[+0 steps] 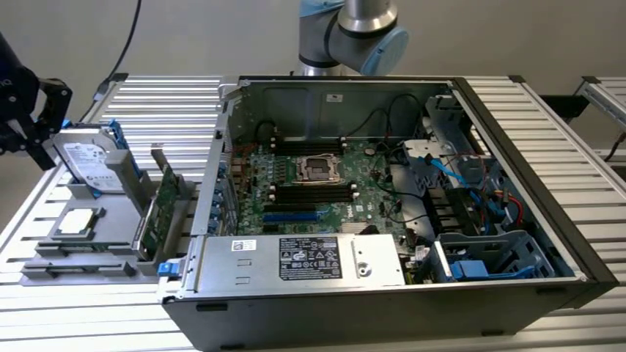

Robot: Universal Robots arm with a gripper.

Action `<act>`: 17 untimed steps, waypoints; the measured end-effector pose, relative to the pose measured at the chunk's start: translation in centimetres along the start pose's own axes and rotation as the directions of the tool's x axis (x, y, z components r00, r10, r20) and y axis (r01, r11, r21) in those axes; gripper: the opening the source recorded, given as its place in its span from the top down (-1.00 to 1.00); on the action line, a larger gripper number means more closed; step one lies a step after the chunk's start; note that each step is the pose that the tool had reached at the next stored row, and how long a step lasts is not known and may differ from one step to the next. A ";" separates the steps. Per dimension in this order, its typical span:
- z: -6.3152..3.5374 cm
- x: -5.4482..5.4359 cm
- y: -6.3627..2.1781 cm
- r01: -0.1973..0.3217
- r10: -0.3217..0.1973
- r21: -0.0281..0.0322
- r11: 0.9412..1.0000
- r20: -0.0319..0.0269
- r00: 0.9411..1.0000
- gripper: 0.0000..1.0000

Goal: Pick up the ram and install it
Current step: 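Pick up the ram and move it above insertion slot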

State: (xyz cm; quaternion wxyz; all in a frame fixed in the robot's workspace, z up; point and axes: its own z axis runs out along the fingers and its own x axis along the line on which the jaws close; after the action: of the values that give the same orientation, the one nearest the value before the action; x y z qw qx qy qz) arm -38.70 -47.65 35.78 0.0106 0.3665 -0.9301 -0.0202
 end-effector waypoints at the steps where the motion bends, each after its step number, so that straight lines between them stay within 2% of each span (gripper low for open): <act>1: 0.04 0.0 0.00 0.018 -0.018 -0.001 1.000 -0.002 1.000 0.79; 5: 0.19 0.0 -0.01 0.090 -0.090 -0.003 0.996 -0.008 0.996 0.79; 9: 0.38 0.0 -0.02 0.162 -0.162 -0.006 0.987 -0.013 0.987 0.79; 14: 0.62 0.0 -0.03 0.251 -0.251 -0.011 0.968 -0.020 0.968 0.79; 17: 0.74 0.0 -0.04 0.303 -0.303 -0.015 0.953 -0.025 0.953 0.79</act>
State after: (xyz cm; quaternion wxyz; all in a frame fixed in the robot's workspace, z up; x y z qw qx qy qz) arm -38.69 -47.65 35.04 0.0219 0.5049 -0.8626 -0.0217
